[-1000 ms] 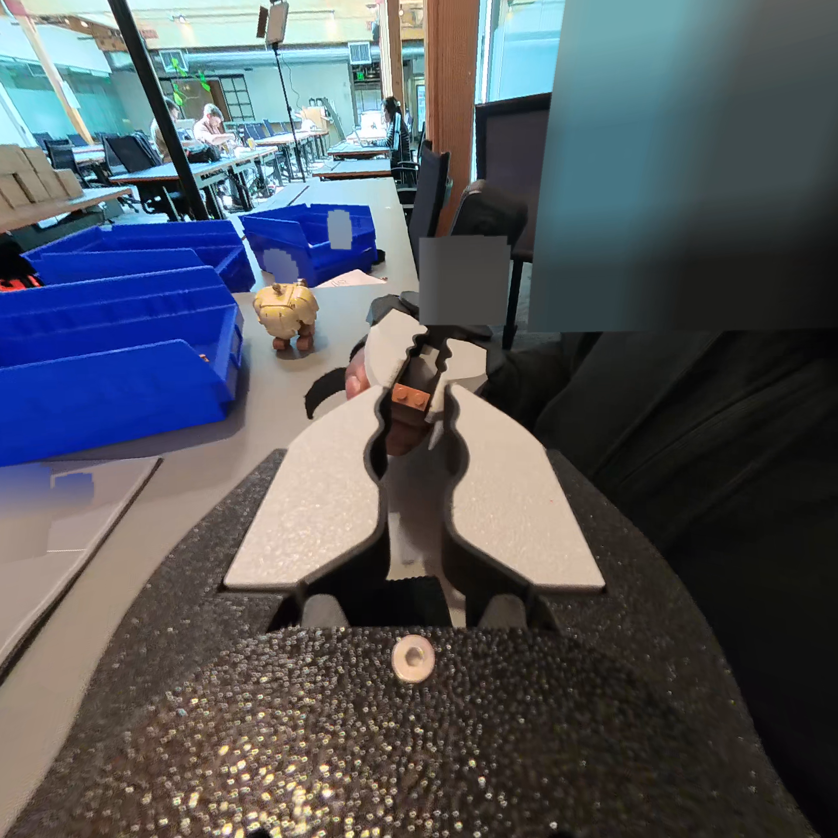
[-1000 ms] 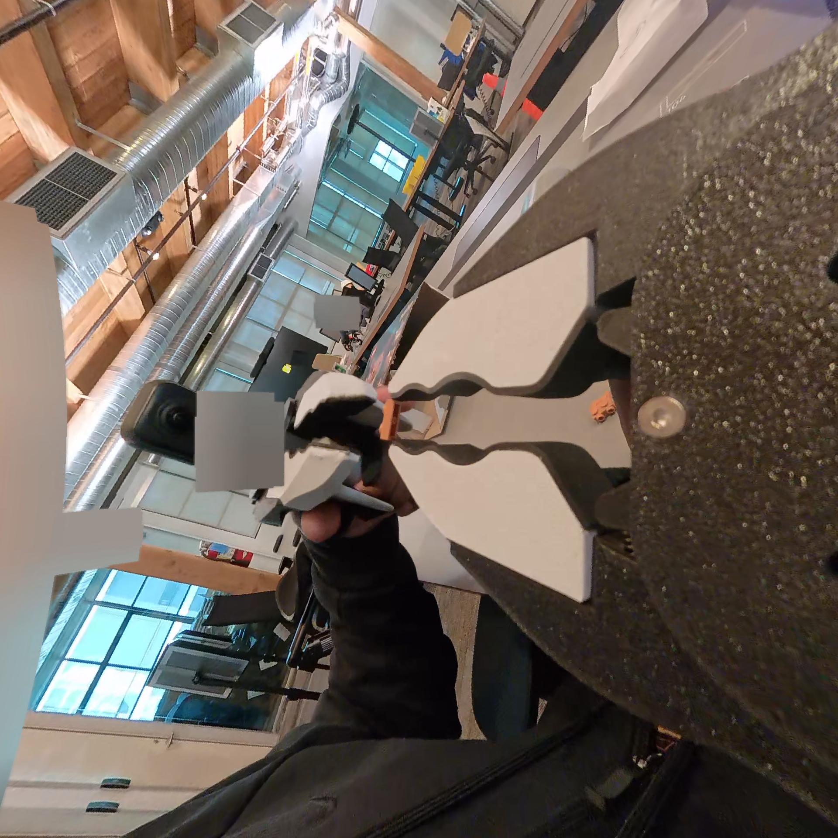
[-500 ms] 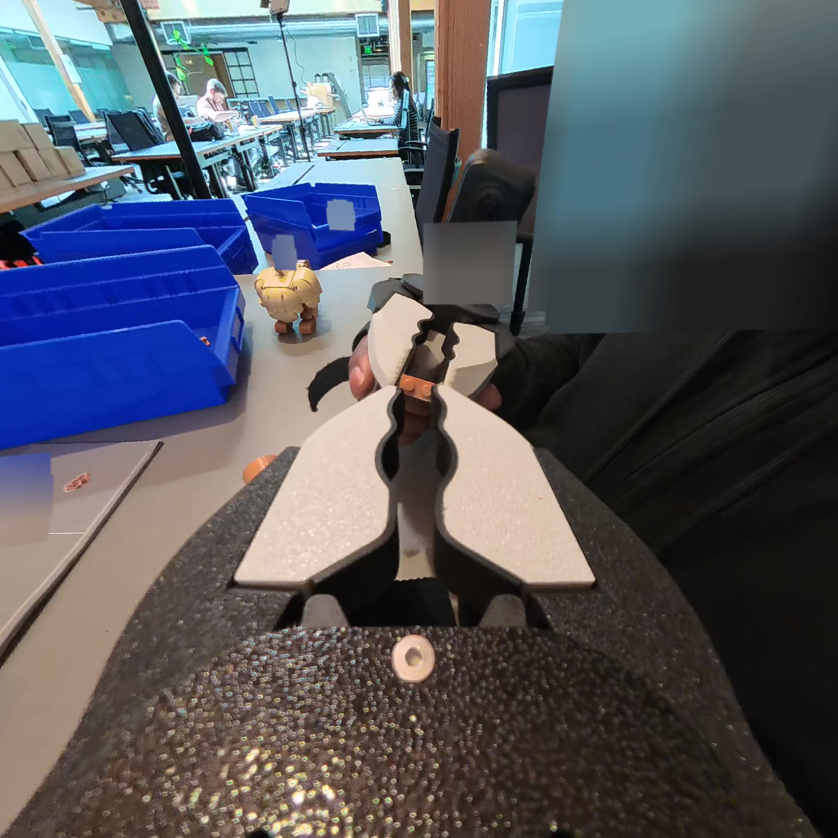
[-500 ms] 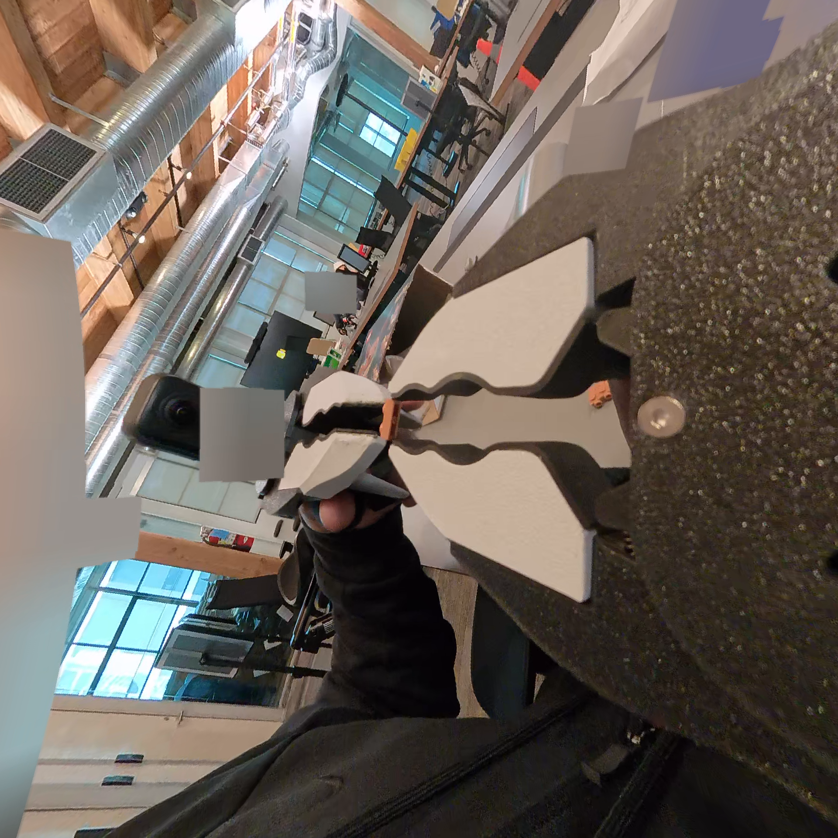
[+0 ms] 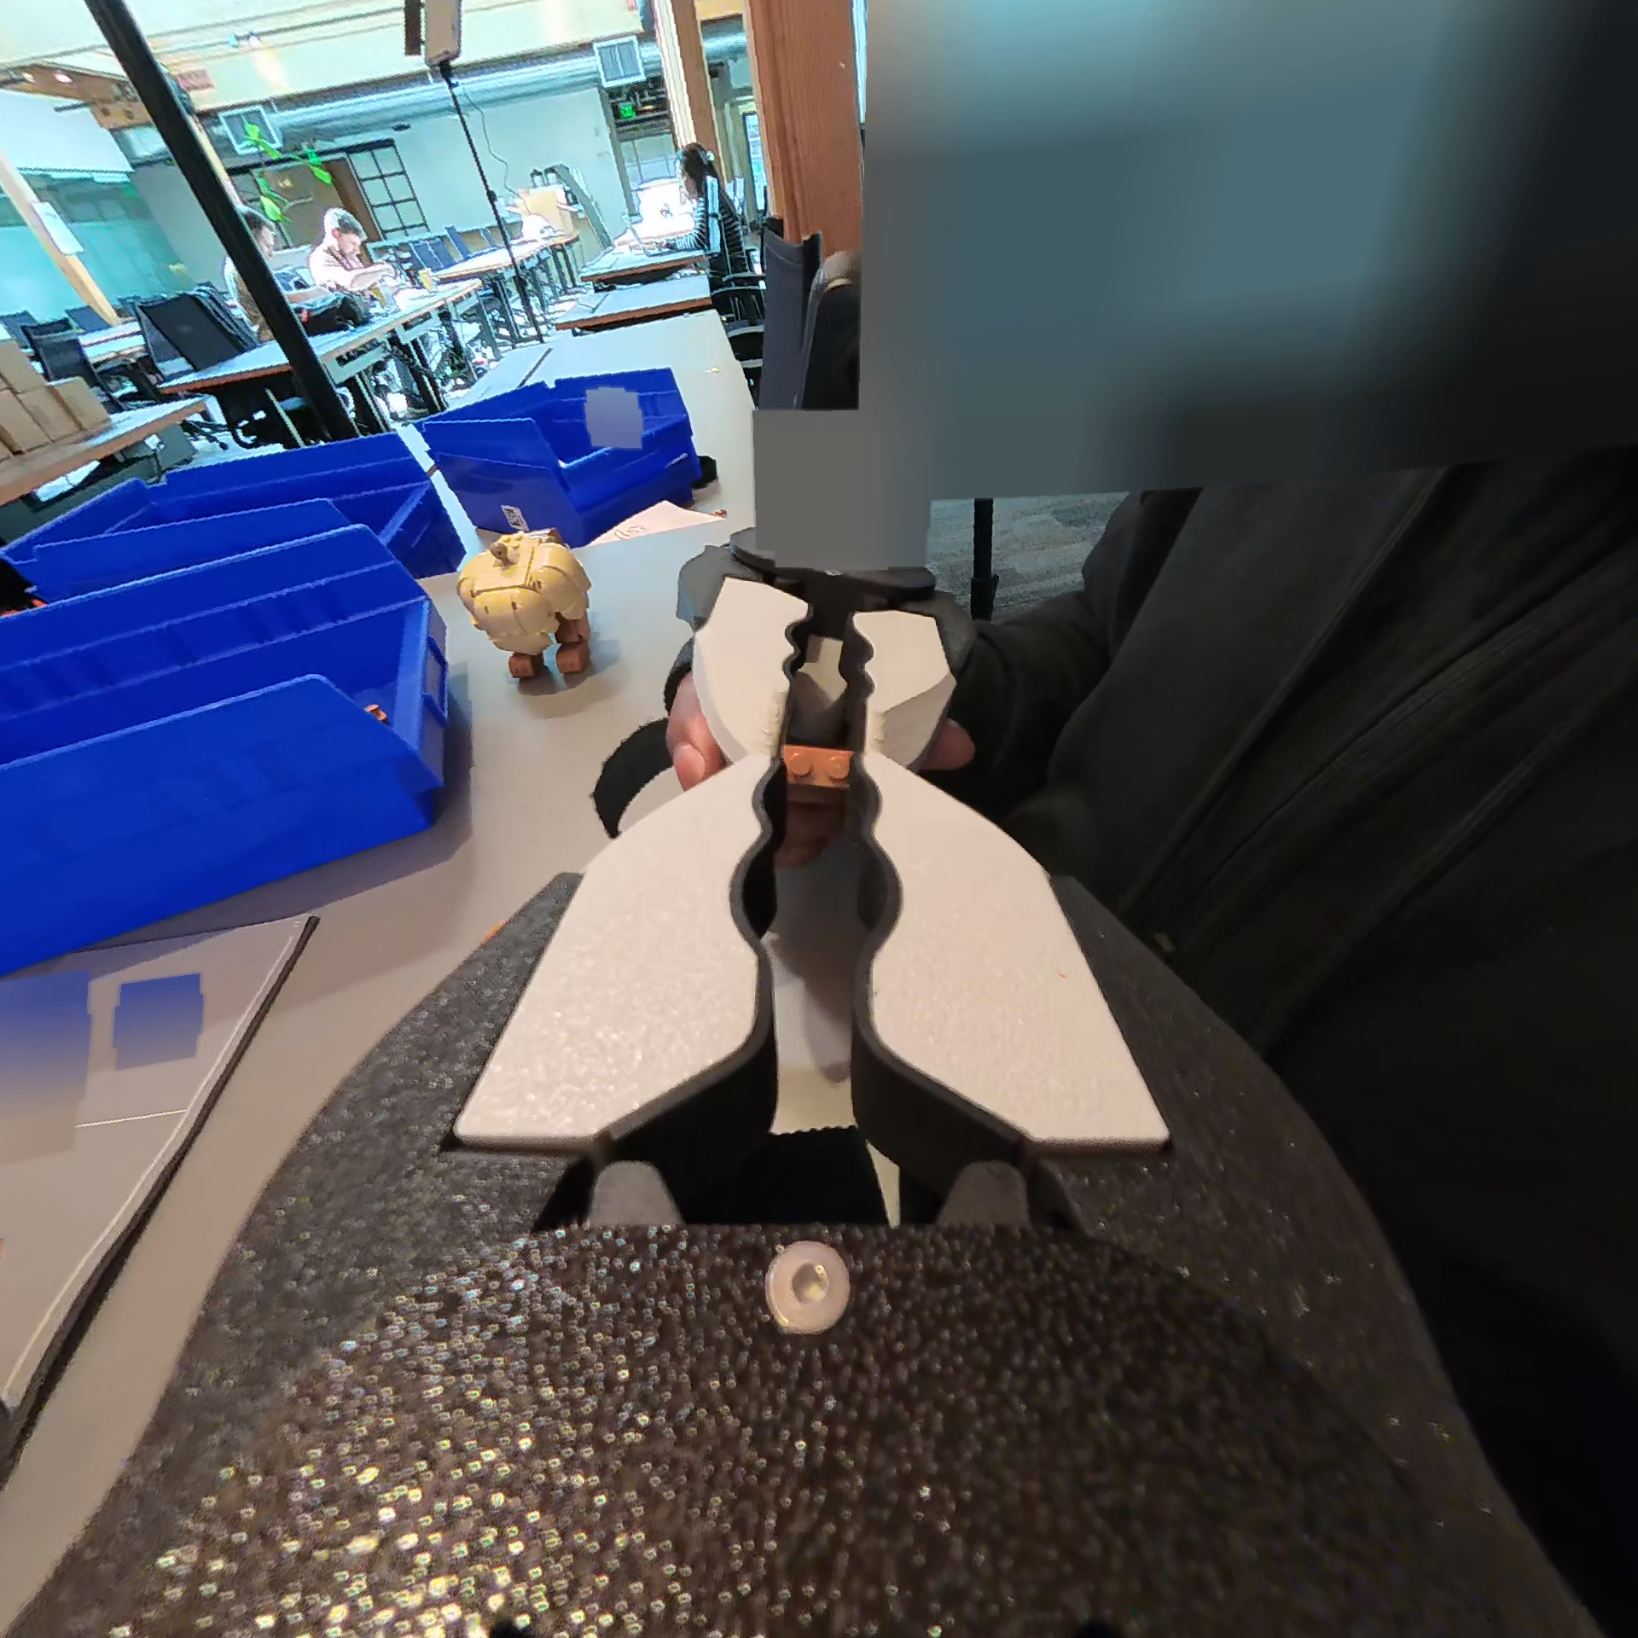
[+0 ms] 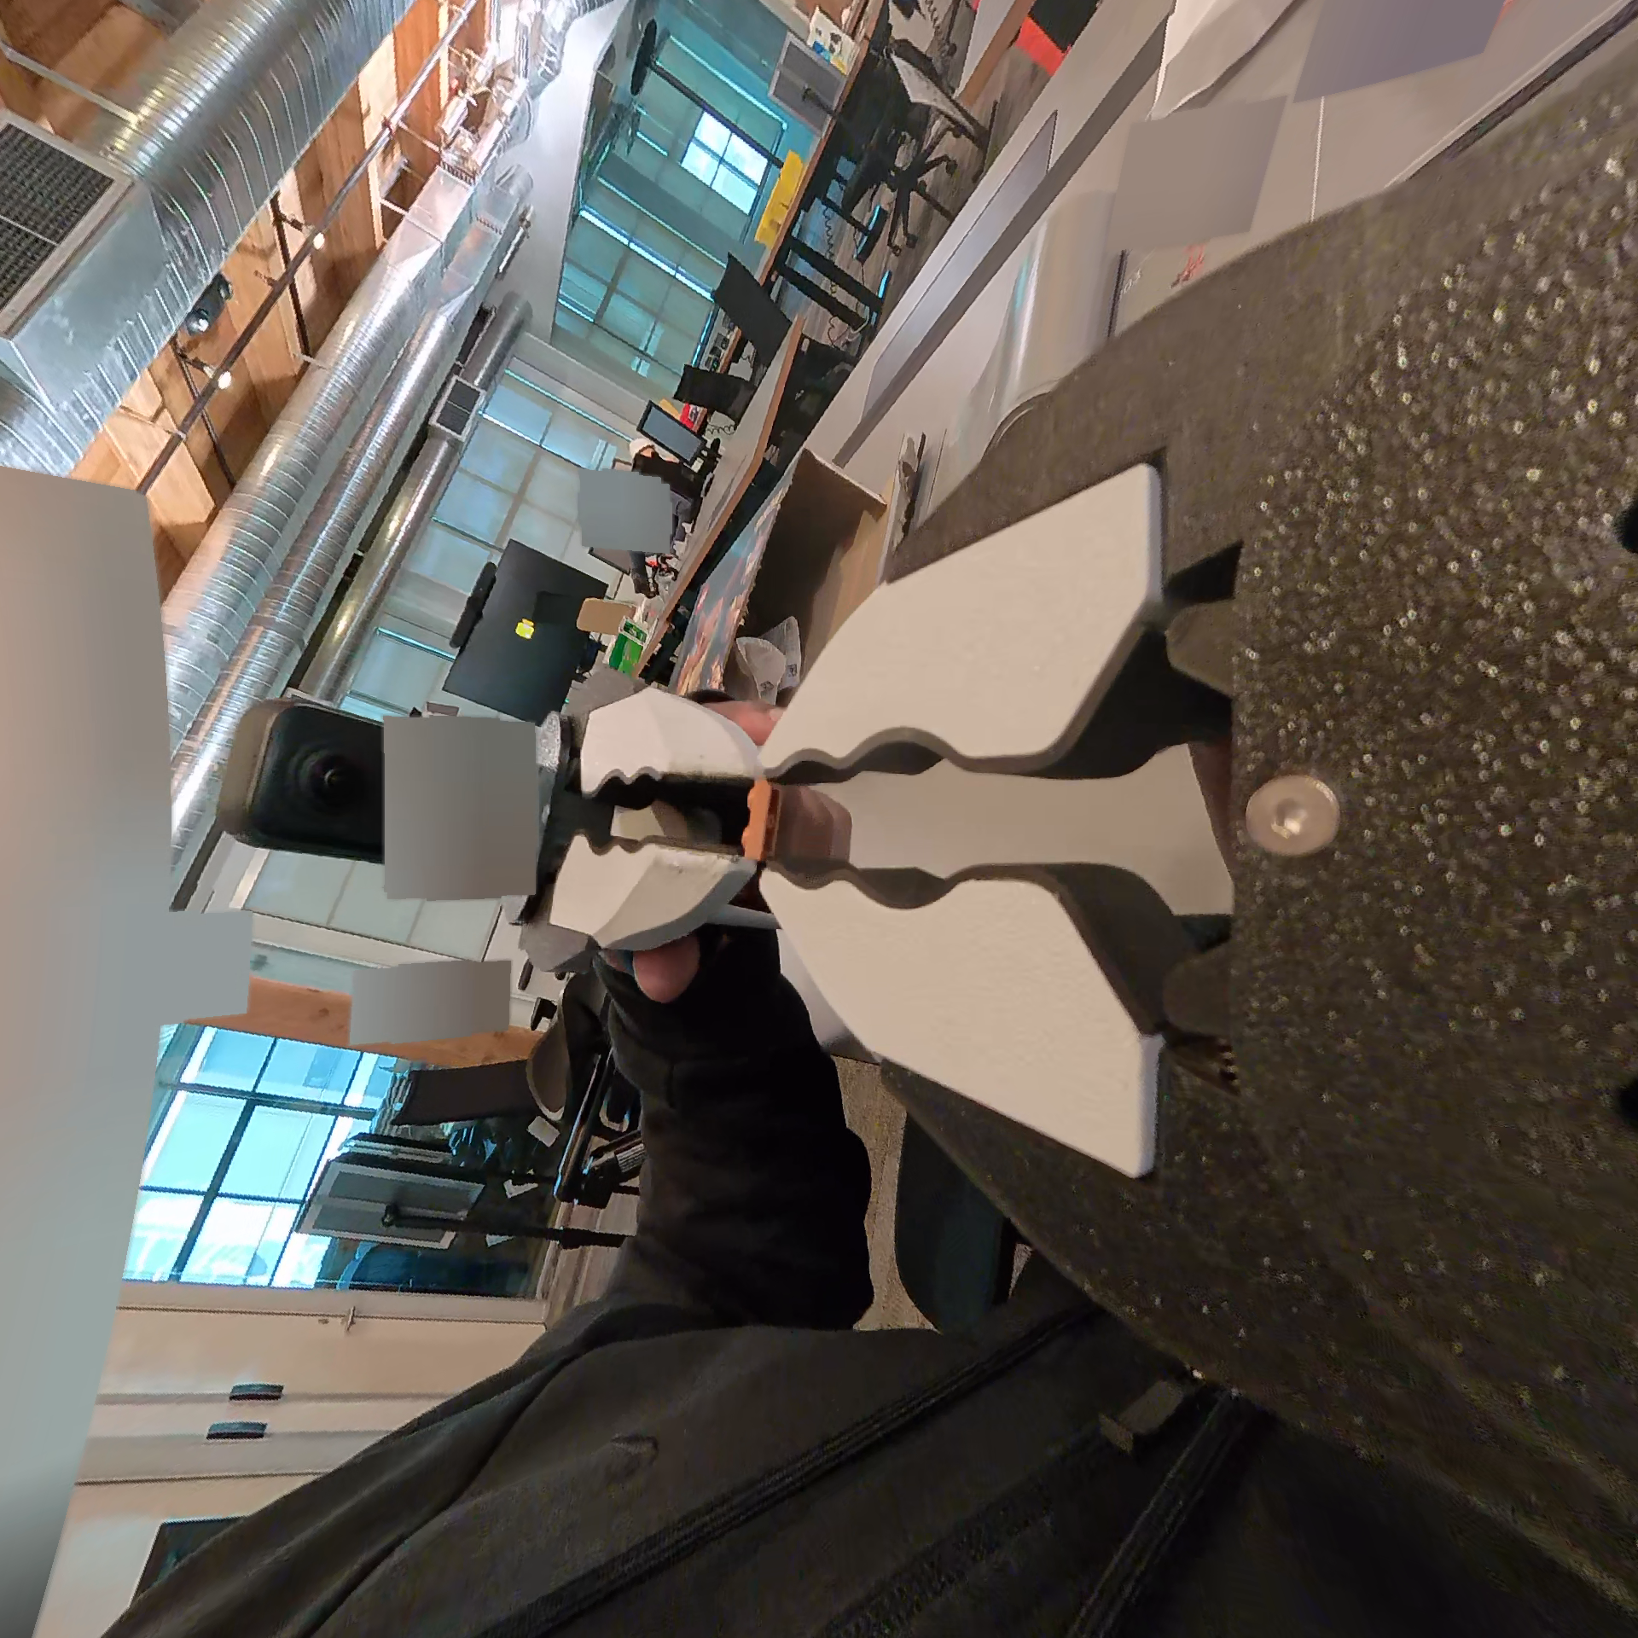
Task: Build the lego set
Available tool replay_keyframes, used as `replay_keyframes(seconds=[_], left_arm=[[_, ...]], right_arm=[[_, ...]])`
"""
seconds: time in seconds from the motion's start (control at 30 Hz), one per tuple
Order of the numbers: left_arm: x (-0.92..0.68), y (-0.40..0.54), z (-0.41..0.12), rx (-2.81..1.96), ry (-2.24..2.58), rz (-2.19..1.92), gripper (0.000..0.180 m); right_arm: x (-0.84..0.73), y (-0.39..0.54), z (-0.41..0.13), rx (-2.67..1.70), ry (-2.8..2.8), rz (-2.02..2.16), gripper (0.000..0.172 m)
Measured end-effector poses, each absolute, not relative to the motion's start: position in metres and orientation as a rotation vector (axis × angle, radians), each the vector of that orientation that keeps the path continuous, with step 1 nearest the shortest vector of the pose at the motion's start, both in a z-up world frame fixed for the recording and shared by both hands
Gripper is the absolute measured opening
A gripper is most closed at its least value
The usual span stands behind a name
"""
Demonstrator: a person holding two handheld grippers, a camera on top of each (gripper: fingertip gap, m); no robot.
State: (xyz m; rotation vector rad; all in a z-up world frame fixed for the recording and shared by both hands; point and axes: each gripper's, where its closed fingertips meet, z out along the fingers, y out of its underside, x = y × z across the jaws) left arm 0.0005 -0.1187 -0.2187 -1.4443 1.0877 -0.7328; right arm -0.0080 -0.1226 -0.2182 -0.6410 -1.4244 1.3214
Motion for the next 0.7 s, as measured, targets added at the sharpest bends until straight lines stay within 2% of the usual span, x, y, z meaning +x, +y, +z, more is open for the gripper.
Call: replay_keyframes(seconds=[0.7], left_arm=[[-0.004, -0.121, -0.231, -1.482, 1.194, -0.643, 0.013]], right_arm=[[-0.013, -0.125, -0.23, -0.673, -1.496, 1.289, 0.015]])
